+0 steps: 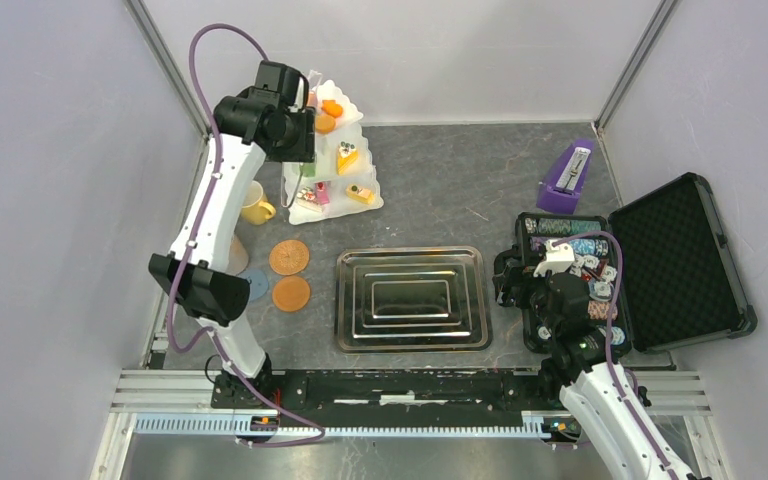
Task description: Serve the afternoon tea
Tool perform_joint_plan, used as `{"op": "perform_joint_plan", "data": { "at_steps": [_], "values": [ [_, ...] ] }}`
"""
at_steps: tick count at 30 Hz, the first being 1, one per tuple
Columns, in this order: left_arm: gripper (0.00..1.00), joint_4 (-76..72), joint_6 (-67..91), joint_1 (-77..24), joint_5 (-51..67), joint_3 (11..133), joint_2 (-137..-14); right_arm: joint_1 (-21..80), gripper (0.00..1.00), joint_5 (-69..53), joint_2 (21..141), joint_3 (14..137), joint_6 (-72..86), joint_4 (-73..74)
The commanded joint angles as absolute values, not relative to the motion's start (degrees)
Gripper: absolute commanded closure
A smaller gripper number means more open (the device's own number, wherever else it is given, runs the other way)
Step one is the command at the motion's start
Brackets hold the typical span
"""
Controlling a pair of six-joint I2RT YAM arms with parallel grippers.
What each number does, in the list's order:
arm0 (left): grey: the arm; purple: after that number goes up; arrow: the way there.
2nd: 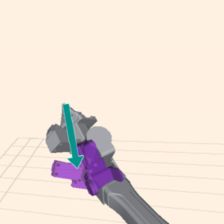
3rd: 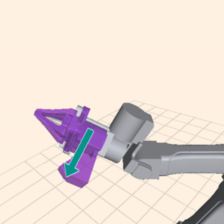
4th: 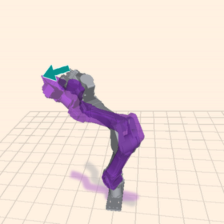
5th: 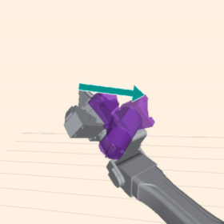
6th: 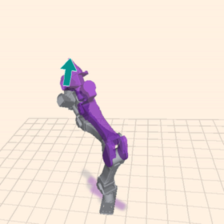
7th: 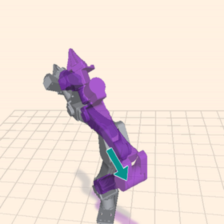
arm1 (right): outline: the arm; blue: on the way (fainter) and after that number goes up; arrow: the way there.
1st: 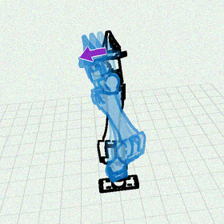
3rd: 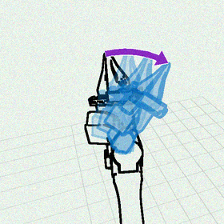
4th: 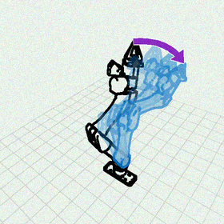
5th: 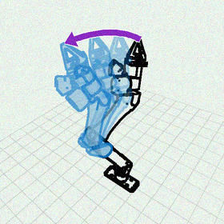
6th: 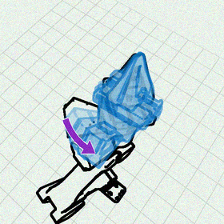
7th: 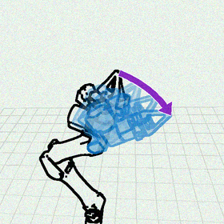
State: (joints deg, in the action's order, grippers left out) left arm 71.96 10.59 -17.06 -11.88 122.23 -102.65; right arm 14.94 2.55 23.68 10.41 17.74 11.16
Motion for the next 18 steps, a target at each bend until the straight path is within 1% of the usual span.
{"op": "perform_joint_plan", "data": {
  "at_steps": [1,4,9,11,13,14,16,18],
  "values": [
    [0.41,69.0,9.0,-17.2,-9.8,119.8,-92.5,14.9,0.02,2.5,23.4,10.5,17.8,8.9],
    [0.41,65.7,8.5,-18.7,-6.0,112.0,-86.3,14.9,0.02,2.5,23.6,10.4,17.7,8.7],
    [0.40,63.0,9.4,-26.6,-7.9,98.1,-78.3,14.9,0.02,2.5,23.9,10.3,17.7,8.3],
    [0.40,61.5,11.9,-29.6,-6.2,92.6,-76.2,14.9,0.02,2.4,24.2,10.3,17.7,8.2],
    [0.39,58.4,13.6,-34.8,-2.9,86.4,-74.6,14.8,0.02,2.2,24.4,10.5,17.5,8.2],
    [0.38,57.0,12.8,-39.0,-2.4,83.0,-74.0,14.8,0.02,2.2,24.5,10.8,17.3,8.3],
    [0.36,56.5,10.1,-46.6,-5.5,77.7,-74.5,14.9,0.02,2.4,24.5,11.3,17.1,8.8],
    [0.35,58.7,8.4,-50.9,-8.8,74.6,-77.9,14.9,0.02,2.5,24.1,11.4,17.1,9.1]
  ]
}}
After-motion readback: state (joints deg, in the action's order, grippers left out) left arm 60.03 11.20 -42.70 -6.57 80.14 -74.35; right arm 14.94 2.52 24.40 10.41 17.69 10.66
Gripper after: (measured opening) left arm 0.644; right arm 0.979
